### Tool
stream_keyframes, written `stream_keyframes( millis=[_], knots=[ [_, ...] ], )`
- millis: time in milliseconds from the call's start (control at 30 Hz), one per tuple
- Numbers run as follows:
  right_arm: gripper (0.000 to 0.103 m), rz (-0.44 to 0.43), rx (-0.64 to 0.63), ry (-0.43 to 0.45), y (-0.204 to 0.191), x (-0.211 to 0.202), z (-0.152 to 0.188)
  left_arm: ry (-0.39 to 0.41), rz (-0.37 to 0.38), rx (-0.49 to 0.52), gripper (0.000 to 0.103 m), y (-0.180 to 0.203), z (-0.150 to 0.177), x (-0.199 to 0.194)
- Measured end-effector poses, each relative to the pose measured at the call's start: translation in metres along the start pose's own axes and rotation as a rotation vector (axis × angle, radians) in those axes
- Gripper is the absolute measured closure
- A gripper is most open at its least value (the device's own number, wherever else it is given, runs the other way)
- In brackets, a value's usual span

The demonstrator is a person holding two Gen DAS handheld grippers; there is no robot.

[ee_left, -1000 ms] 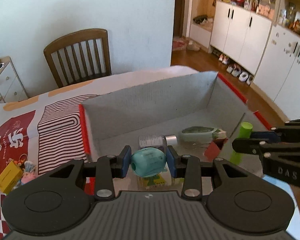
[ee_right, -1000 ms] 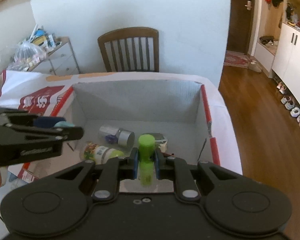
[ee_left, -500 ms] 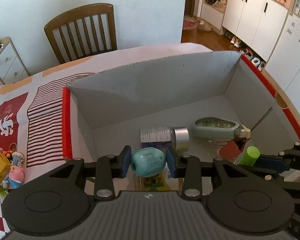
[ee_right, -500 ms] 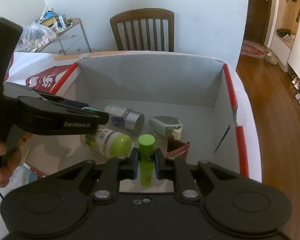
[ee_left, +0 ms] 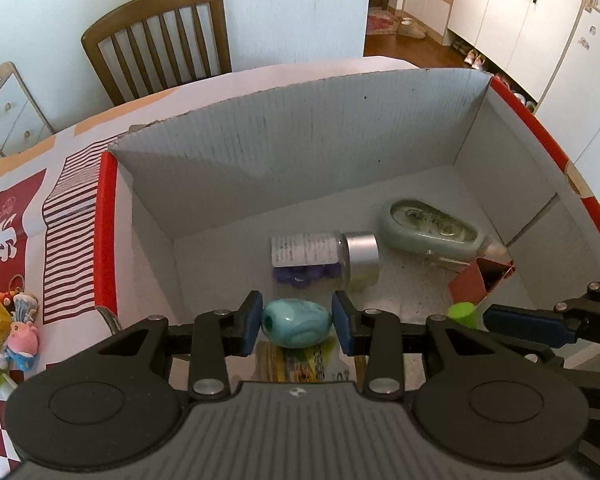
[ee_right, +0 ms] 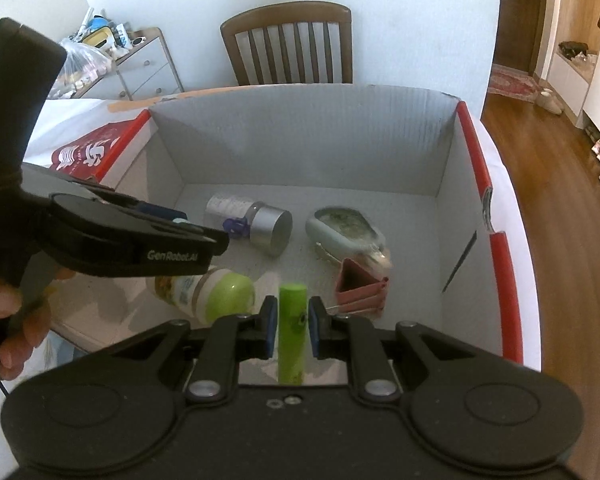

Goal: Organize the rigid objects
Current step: 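Open both tools to drop the items and lift out of the box, then move both tools back over the remaining items on the cloth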

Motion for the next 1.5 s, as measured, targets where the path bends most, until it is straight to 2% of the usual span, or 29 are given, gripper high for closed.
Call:
stream_keyframes(
  millis=[300, 367, 467, 733, 900, 1133, 1200, 1333, 1367, 1433, 1500],
  knots=[
    [0.081, -0.012, 0.023, -0.007, 0.004, -0.003, 0.0, 0.011, -0.008, -0.009, 0.063, 0.002, -0.001, -0.007],
    [0.08, -0.016, 0.023, -0.003, 0.004, -0.006, 0.001, 0.021, 0.001, -0.012, 0.061, 0.003, 0.001, -0.011],
    [0.078, -0.017, 0.026, 0.006, 0.004, -0.01, 0.001, 0.032, 0.01, -0.015, 0.053, 0.003, 0.002, -0.016],
    [0.07, -0.019, 0.033, 0.032, 0.005, -0.024, 0.001, 0.093, 0.026, 0.006, 0.052, 0.012, 0.005, -0.041],
    [0.058, -0.013, 0.032, 0.056, 0.006, -0.034, 0.001, 0.125, 0.036, 0.003, 0.052, 0.014, 0.009, -0.058],
    [0.051, -0.012, 0.042, 0.087, 0.006, -0.049, 0.004, 0.179, 0.019, 0.027, 0.052, 0.018, 0.019, -0.084],
    [0.042, -0.013, 0.041, 0.097, 0.005, -0.055, 0.005, 0.191, 0.02, 0.025, 0.052, 0.019, 0.023, -0.092],
    [0.036, -0.017, 0.027, 0.114, -0.001, -0.066, 0.008, 0.22, 0.023, 0.027, 0.052, 0.019, 0.028, -0.107],
    [0.033, -0.019, 0.025, 0.116, -0.002, -0.068, 0.009, 0.226, 0.024, 0.029, 0.051, 0.019, 0.03, -0.11],
    [0.029, -0.021, 0.023, 0.124, -0.004, -0.073, 0.01, 0.239, 0.026, 0.029, 0.041, 0.018, 0.033, -0.118],
    [0.024, -0.022, 0.02, 0.135, -0.007, -0.078, 0.011, 0.256, 0.033, 0.033, 0.041, 0.018, 0.037, -0.126]
  ],
)
Point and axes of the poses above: each gripper's, at about its wrist camera, not at the fingertips, and x roughly the way its jaws point, y to its right, z to its underside, the point moved 1 cm from there along x, roughly the way its jaws point, and after that the axes turned 14 degrees about z, right-handed, at the moved point
